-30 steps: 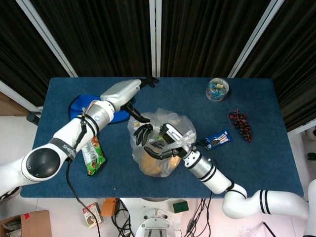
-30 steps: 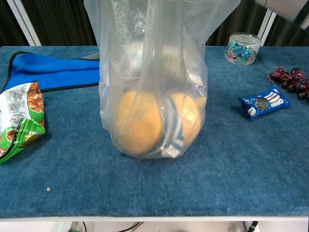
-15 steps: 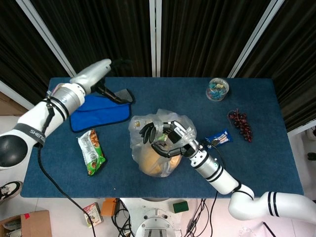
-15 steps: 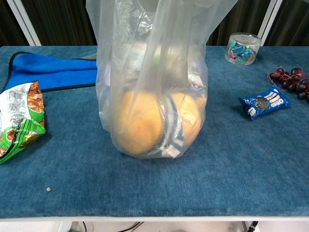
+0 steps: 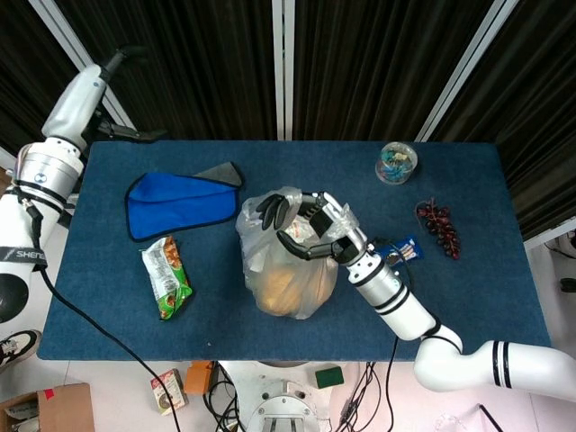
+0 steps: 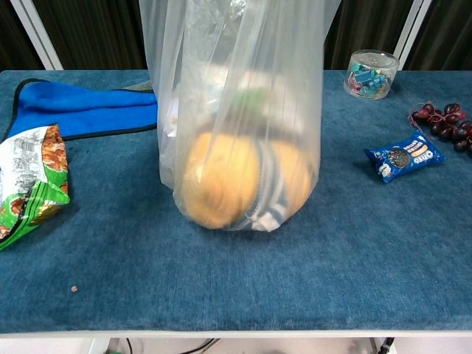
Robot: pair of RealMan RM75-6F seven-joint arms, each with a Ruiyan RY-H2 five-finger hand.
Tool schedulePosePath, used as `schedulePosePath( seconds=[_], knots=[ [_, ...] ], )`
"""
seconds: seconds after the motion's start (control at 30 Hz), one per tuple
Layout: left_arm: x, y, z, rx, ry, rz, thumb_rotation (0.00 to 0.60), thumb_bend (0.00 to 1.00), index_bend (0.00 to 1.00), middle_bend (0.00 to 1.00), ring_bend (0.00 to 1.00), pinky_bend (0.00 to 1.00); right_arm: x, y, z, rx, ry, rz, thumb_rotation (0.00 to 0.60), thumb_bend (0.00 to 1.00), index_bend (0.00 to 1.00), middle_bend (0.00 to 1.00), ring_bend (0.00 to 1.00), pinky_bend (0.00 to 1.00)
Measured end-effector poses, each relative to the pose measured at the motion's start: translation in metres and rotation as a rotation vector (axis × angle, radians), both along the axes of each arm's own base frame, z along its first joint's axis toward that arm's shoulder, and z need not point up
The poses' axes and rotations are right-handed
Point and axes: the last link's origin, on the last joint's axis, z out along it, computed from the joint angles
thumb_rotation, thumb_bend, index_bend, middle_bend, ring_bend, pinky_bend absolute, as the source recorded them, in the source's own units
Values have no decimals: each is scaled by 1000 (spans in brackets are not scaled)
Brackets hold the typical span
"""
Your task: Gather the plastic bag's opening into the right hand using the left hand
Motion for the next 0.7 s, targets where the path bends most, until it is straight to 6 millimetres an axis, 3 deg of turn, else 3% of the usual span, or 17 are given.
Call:
schedulePosePath(
  seconds=[0.3, 0.53, 0.7],
  knots=[
    [-49, -17, -5, 37, -63, 10, 600, 95, 128, 161, 77, 187, 39, -12, 34, -93, 26, 7, 600, 417, 553, 466, 302, 332],
    [-61, -21, -5, 36, -97, 8, 600, 96, 128, 161, 77, 187, 70, -10, 62, -160, 20, 21, 600, 417, 550, 465, 302, 329],
    [-66, -24, -4, 42, -113, -5, 600, 96, 127, 161, 77, 187, 77, -6, 75, -180, 8, 22, 600, 417, 547, 464, 301, 327]
  ],
)
